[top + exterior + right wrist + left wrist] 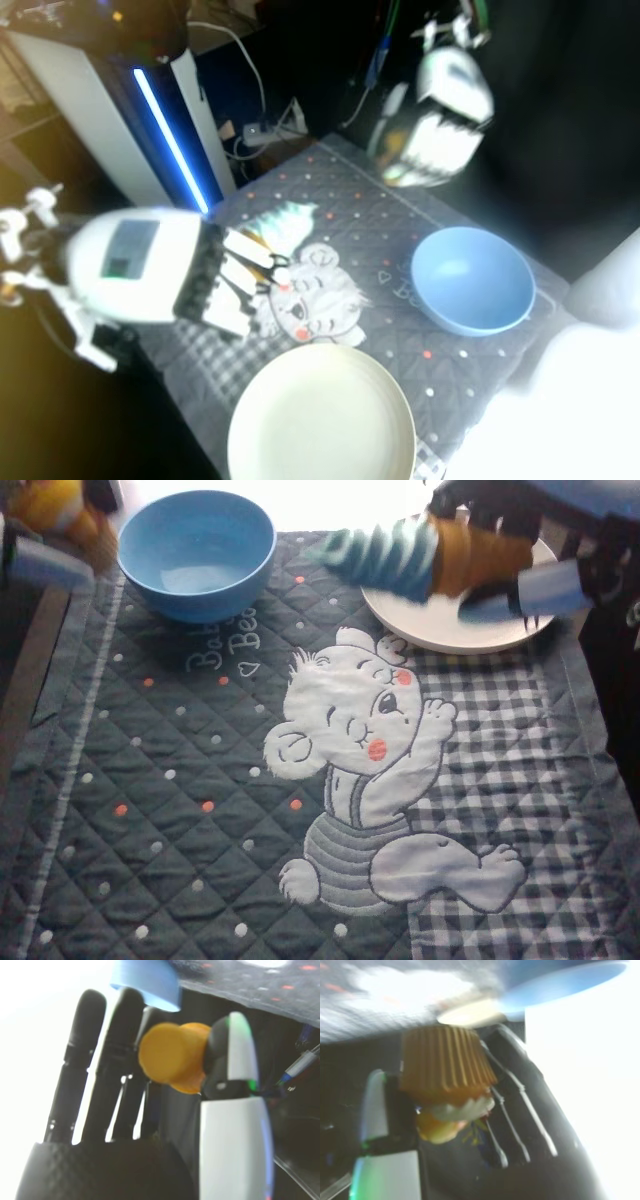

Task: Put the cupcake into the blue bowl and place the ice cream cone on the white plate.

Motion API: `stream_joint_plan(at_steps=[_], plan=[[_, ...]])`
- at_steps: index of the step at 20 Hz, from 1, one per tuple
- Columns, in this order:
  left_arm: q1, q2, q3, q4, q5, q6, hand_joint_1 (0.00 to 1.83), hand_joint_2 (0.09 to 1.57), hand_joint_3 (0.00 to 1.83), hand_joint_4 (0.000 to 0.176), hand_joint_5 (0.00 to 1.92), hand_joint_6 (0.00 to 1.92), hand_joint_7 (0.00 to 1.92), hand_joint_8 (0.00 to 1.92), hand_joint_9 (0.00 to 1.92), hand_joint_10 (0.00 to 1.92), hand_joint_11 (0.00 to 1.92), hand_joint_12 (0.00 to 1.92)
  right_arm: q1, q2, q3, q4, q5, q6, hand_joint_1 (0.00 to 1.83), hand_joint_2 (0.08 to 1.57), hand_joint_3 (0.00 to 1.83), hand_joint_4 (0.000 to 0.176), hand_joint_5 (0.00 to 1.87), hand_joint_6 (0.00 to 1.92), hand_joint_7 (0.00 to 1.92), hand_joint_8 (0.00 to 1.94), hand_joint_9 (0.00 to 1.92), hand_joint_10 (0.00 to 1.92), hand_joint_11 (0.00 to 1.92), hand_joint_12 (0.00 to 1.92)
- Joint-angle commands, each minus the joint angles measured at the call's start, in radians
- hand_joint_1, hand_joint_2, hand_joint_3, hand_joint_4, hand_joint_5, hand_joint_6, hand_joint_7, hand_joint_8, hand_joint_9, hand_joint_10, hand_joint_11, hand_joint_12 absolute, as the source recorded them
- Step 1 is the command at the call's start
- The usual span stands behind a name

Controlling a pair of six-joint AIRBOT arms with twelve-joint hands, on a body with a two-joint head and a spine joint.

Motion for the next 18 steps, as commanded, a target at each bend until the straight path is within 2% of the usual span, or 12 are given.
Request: stream_joint_plan(at_steps=[1, 3, 4, 7, 9, 11, 12, 14, 15, 16, 17, 18], plan=[[-0.022, -0.014, 0.006, -0.015, -0.042, -0.012, 1.4, 1.03, 0.0, 0.0, 1.07, 0.78, 1.24, 0.46, 1.12, 0.89, 0.92, 0.95, 0.025, -0.007, 0.009, 0.031, 0.116, 0.007, 1.28, 1.04, 0.0, 0.0, 0.99, 0.96, 1.4, 0.26, 1.48, 0.03, 1.18, 0.85], [-0.068, -0.036, 0.033, 0.014, -0.005, -0.022, 1.4, 1.02, 0.0, 0.0, 1.08, 0.81, 1.3, 0.27, 1.14, 0.88, 0.95, 0.92, 0.044, -0.016, 0.031, 0.042, 0.1, 0.007, 1.28, 1.03, 0.0, 0.0, 1.04, 0.86, 1.38, 0.33, 1.51, 0.03, 1.18, 0.94], [-0.125, -0.068, 0.07, 0.055, 0.04, -0.045, 1.4, 1.02, 0.0, 0.0, 1.08, 0.8, 1.32, 0.2, 1.13, 0.92, 0.95, 1.03, 0.067, -0.029, 0.055, 0.044, 0.071, 0.007, 1.28, 1.03, 0.0, 0.0, 1.05, 0.82, 1.36, 0.39, 1.53, 0.02, 1.19, 0.93], [-0.197, -0.096, 0.104, 0.098, 0.104, -0.05, 1.4, 1.01, 0.0, 0.0, 1.12, 0.69, 1.36, 0.1, 1.15, 0.94, 1.01, 1.07, 0.104, -0.059, 0.098, 0.045, 0.023, 0.007, 1.28, 1.04, 0.0, 0.0, 1.01, 0.89, 1.35, 0.41, 1.5, 0.01, 1.21, 0.84], [-0.257, -0.129, 0.135, 0.15, 0.172, -0.05, 1.41, 1.01, 0.0, 0.0, 1.12, 0.71, 1.39, 0.03, 1.2, 0.84, 1.06, 0.94, 0.142, -0.068, 0.142, 0.045, -0.022, 0.007, 1.28, 1.04, 0.0, 0.0, 1.01, 0.92, 1.35, 0.38, 1.5, 0.01, 1.24, 0.83], [-0.273, -0.152, 0.157, 0.16, 0.198, -0.05, 1.41, 1.01, 0.0, 0.0, 1.13, 0.69, 1.4, 0.03, 1.19, 0.86, 1.06, 0.94, 0.153, -0.084, 0.163, 0.045, -0.038, 0.007, 1.28, 1.03, 0.0, 0.0, 1.02, 0.9, 1.38, 0.32, 1.51, 0.01, 1.25, 0.82], [-0.277, -0.164, 0.169, 0.16, 0.21, -0.05, 1.41, 1.0, 0.0, 0.0, 1.16, 0.61, 1.43, 0.02, 1.15, 0.91, 0.99, 1.04, 0.159, -0.092, 0.171, 0.045, -0.046, 0.007, 1.28, 1.03, 0.0, 0.0, 1.03, 0.87, 1.38, 0.34, 1.52, 0.01, 1.25, 0.84], [-0.28, -0.189, 0.196, 0.16, 0.238, -0.05, 1.41, 1.0, 0.0, 0.0, 1.17, 0.59, 1.44, 0.02, 1.13, 0.93, 0.94, 1.08, 0.171, -0.108, 0.19, 0.046, -0.061, 0.007, 1.28, 1.03, 0.0, 0.0, 1.02, 0.86, 1.38, 0.35, 1.52, 0.01, 1.25, 0.85], [-0.28, -0.202, 0.21, 0.16, 0.252, -0.05, 1.4, 1.01, 0.0, 0.0, 1.15, 0.65, 1.46, 0.03, 1.1, 0.87, 0.62, 1.12, 0.175, -0.116, 0.2, 0.047, -0.067, 0.007, 1.28, 1.04, 0.0, 0.0, 1.01, 0.86, 1.35, 0.43, 1.52, 0.0, 1.26, 0.85], [-0.28, -0.218, 0.226, 0.16, 0.268, -0.05, 1.4, 1.01, 0.0, 0.0, 1.15, 0.66, 1.46, 0.04, 1.1, 0.85, 0.68, 1.05, 0.179, -0.123, 0.21, 0.05, -0.071, 0.007, 1.28, 1.04, 0.0, 0.0, 1.02, 0.85, 1.34, 0.44, 1.52, 0.0, 1.26, 0.84], [-0.28, -0.235, 0.241, 0.16, 0.283, -0.05, 1.41, 1.0, 0.0, 0.0, 1.19, 0.55, 1.44, 0.06, 1.11, 0.89, 0.8, 1.09, 0.184, -0.13, 0.22, 0.054, -0.077, 0.007, 1.28, 1.03, 0.0, 0.0, 1.02, 0.84, 1.34, 0.45, 1.52, 0.01, 1.27, 0.84], [-0.28, -0.244, 0.25, 0.16, 0.294, -0.05, 1.4, 1.01, 0.0, 0.0, 1.16, 0.62, 1.32, 0.31, 1.14, 0.84, 0.88, 0.97, 0.188, -0.135, 0.226, 0.055, -0.082, 0.007, 1.28, 1.04, 0.0, 0.0, 1.02, 0.84, 1.33, 0.47, 1.51, 0.0, 1.27, 0.79]])
